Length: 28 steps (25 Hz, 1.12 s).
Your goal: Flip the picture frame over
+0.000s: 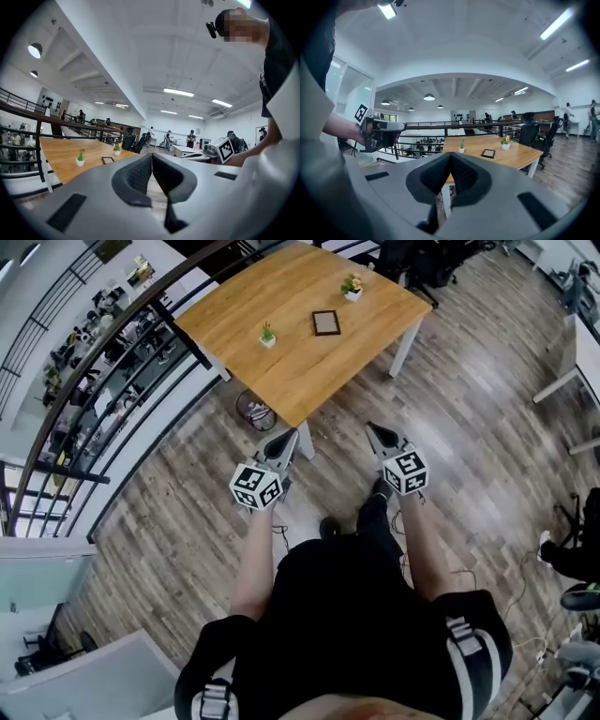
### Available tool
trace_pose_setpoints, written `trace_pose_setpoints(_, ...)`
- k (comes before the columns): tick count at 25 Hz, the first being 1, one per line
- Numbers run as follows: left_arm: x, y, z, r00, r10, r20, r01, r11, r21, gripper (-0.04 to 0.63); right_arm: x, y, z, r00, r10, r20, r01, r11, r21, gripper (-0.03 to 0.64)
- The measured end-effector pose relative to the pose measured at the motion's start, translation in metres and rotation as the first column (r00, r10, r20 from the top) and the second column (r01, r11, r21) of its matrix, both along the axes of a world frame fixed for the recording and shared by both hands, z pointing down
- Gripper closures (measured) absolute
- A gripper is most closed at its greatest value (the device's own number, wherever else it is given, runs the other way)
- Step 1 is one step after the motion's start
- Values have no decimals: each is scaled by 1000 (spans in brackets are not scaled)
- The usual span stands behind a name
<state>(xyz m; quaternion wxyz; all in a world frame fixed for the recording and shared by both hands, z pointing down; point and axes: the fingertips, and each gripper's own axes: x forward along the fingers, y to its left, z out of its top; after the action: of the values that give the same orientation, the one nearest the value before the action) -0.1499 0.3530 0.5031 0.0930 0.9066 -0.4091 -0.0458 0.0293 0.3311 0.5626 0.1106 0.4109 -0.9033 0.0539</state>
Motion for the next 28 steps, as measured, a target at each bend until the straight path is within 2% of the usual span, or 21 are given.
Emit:
trace_pose_setpoints(7,13,0,2,1000,18,24,-18,1000,5,572,14,3,-1,1000,21,-11,-21,1000,10,609)
trace_pose_setpoints(20,10,-17,15,998,-26,64,28,999,-23,571,16,-13,0,1000,14,14,-14,1000,16,605)
trace_pose_setpoints(24,8,-24,16,997,-45,62,46,999,-23,560,15,-19,0,1000,-1,24,1,1000,16,493)
trace_pose_setpoints(28,6,-32,19,996,-51,69,54,998,-39,434,14,-28,1,999,1,34,-2,1000,10,382)
